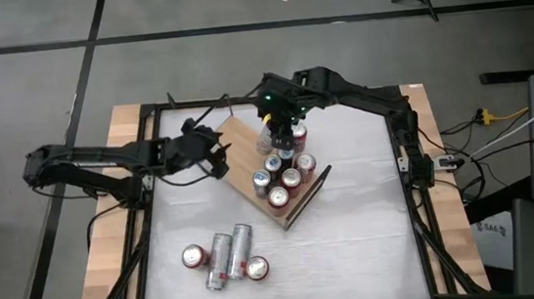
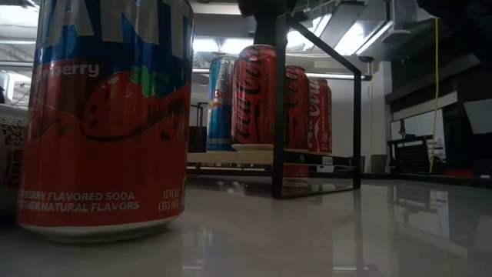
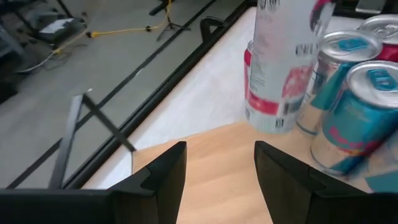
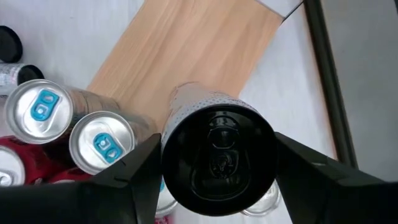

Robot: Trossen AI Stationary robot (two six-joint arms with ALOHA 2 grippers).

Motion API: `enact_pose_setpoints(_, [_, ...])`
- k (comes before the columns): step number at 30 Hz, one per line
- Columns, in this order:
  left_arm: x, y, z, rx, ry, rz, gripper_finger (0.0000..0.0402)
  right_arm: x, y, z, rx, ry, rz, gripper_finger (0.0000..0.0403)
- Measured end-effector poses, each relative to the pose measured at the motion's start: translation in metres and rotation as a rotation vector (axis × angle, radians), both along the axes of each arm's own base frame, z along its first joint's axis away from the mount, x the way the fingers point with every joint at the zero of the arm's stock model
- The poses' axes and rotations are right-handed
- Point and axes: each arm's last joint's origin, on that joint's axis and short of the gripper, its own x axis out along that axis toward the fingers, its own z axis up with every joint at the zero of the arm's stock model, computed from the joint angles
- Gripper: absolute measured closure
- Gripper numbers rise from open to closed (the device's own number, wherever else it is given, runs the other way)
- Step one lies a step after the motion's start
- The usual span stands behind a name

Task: Place canned beverage on shelf
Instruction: Put the top right white pink soda can on the shelf

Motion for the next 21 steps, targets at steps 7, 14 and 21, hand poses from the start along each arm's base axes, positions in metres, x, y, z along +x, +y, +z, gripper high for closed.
enact_pose_setpoints(7, [0.023,0.027,-0.019,-0.038,0.054,-0.109,0.0221,0.009,-0.001,-0.014,0.029,0.032,0.013,0.0155])
enact_pose_setpoints(14, [0.041,0.053,-0.040,-0.087,0.065,-0.149,0.0221,0.015,-0.003,-0.026,0.040,0.071,0.014,0.0155])
enact_pose_setpoints(21, [0.052,0.069,-0.055,-0.112,0.057,-0.143,0.0221,0.018,-0.003,-0.029,0.040,0.070,0.013,0.0155])
